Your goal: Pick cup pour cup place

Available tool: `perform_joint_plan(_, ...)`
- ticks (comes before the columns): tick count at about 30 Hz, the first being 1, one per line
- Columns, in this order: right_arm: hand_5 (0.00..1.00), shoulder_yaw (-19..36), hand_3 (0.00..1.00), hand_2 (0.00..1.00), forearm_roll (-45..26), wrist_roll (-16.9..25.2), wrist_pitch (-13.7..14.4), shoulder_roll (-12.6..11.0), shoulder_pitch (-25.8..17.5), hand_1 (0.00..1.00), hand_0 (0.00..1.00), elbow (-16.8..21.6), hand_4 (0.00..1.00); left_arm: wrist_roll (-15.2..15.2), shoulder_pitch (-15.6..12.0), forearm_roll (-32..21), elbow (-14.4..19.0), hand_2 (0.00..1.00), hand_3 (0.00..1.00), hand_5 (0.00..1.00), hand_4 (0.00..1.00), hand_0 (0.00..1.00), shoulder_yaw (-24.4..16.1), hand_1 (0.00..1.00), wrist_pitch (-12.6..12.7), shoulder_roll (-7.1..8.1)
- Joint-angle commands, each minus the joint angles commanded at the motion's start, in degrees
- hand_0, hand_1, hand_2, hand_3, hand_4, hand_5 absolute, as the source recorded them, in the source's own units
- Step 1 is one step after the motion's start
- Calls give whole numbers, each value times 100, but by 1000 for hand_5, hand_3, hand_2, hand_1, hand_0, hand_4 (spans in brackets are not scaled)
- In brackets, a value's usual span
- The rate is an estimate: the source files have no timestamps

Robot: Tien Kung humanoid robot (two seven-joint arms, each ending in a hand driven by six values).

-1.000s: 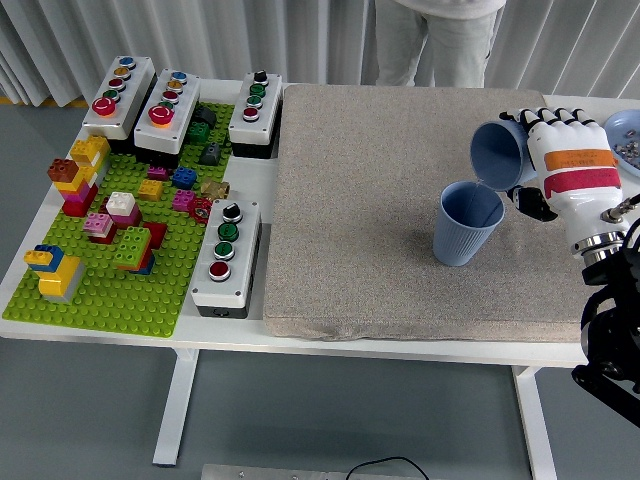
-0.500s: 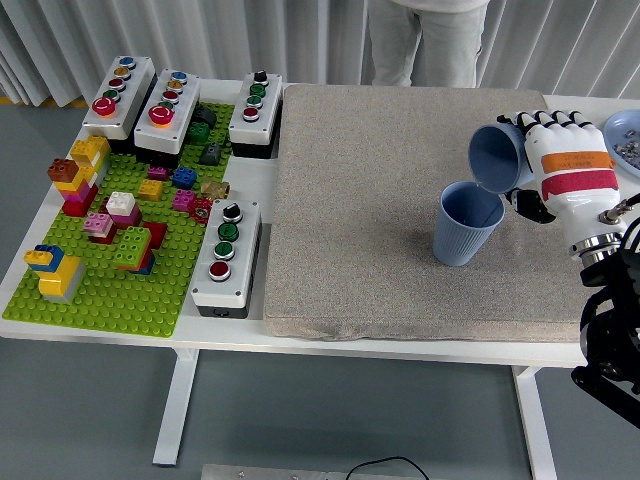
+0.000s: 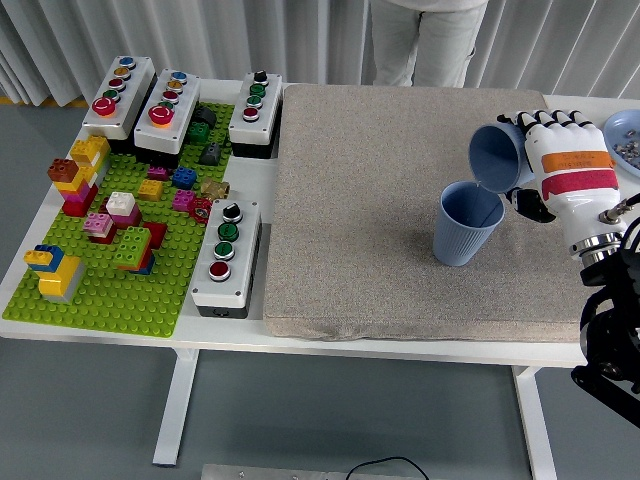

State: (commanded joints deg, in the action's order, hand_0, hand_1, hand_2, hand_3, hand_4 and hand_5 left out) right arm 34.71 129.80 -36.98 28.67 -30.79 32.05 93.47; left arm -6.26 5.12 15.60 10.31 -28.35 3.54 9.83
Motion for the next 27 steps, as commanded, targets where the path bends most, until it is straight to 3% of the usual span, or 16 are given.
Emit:
perform_joint_plan(6,2,88,622,570,-323,0,289,35,-51,673,752,-67,662,-2,0,17,0,795,647,937,512,711,-18,729,0,-6)
perform_joint_plan(20,2,294,621,568,-1235,192,580,97,-169,673,746,-59,658,-7,-29,14,0,795,647,937,512,711,-7,730,-3,-2)
perform_joint_plan(27,2,685,619,564,-2863,818,831,266,-438,676,740,-299,655,-6,-42,-4,0,796,648,937,512,710,11,730,-4,-7)
